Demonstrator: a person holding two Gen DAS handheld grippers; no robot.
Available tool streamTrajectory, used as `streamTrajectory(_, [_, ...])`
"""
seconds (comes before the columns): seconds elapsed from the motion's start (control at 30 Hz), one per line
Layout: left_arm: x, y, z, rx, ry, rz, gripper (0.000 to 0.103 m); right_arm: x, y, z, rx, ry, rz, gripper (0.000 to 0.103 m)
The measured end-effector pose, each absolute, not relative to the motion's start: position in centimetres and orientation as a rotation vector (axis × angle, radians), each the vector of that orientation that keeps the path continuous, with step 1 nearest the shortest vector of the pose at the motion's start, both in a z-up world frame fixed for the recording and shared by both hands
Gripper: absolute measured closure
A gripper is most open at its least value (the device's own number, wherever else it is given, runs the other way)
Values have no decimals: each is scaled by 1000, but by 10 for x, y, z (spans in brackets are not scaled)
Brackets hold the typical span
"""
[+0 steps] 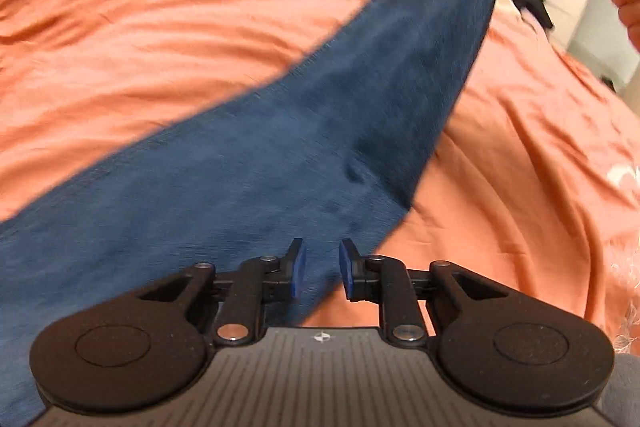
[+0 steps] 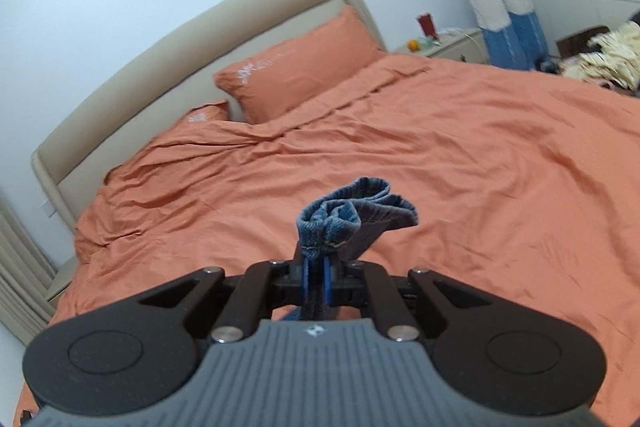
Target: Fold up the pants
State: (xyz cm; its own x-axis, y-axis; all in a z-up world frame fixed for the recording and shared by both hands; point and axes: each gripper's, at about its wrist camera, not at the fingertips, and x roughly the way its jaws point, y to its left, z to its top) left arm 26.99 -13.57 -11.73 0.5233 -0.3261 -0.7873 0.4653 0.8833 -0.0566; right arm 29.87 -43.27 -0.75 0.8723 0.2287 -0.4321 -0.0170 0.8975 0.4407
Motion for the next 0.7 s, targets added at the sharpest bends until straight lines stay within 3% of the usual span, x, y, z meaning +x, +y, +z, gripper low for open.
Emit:
streamTrajectory(0.37, [237, 3, -44, 25, 790, -233, 72, 284, -258, 40, 361, 481, 352, 101])
streamTrajectory(0.53, [225, 50, -55, -54, 826, -177, 69, 277, -169, 7, 317, 549, 433, 101])
streamTrajectory(0.7, [217, 76, -82, -119, 882, -160, 69, 258, -84, -73, 212, 709, 502, 101])
